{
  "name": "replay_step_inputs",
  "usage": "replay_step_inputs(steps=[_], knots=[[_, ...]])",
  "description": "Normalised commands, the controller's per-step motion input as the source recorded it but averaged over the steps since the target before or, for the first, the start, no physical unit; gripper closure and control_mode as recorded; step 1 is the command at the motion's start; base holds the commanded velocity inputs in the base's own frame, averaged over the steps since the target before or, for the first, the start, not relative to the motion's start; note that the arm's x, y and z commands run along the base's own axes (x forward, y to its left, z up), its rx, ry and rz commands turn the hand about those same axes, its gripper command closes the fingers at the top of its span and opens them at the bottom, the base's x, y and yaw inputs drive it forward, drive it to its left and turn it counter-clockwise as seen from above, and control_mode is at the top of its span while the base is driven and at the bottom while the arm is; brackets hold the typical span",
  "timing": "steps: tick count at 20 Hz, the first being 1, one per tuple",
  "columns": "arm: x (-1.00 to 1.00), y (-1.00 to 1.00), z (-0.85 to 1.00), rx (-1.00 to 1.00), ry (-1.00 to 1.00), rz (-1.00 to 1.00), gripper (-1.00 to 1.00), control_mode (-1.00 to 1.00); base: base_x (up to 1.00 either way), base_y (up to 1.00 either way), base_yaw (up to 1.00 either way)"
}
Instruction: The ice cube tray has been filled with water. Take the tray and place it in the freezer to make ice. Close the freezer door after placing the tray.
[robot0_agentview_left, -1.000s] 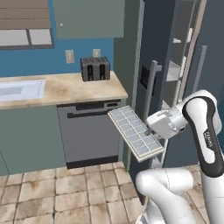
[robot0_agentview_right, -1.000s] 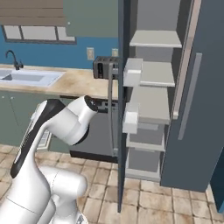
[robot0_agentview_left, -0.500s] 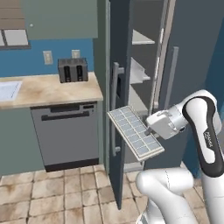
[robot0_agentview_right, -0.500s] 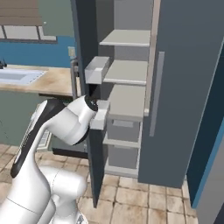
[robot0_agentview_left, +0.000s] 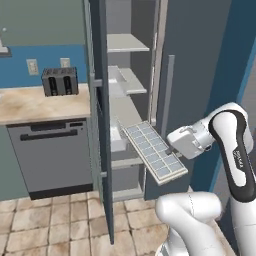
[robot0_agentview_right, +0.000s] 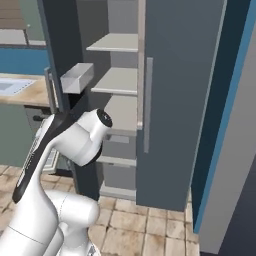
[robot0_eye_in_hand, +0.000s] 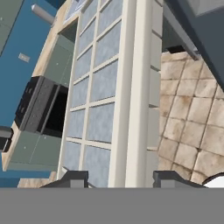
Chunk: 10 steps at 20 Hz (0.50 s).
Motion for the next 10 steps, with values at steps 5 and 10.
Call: replay_step_inputs(steps=[5,10], knots=[[0.00,0.00,0.00,0.00,0.00,0.00,1.00,1.00,-0.07,-0.55,0.00],[0.00,0.00,0.00,0.00,0.00,0.00,1.00,1.00,-0.01,-0.44,0.00]])
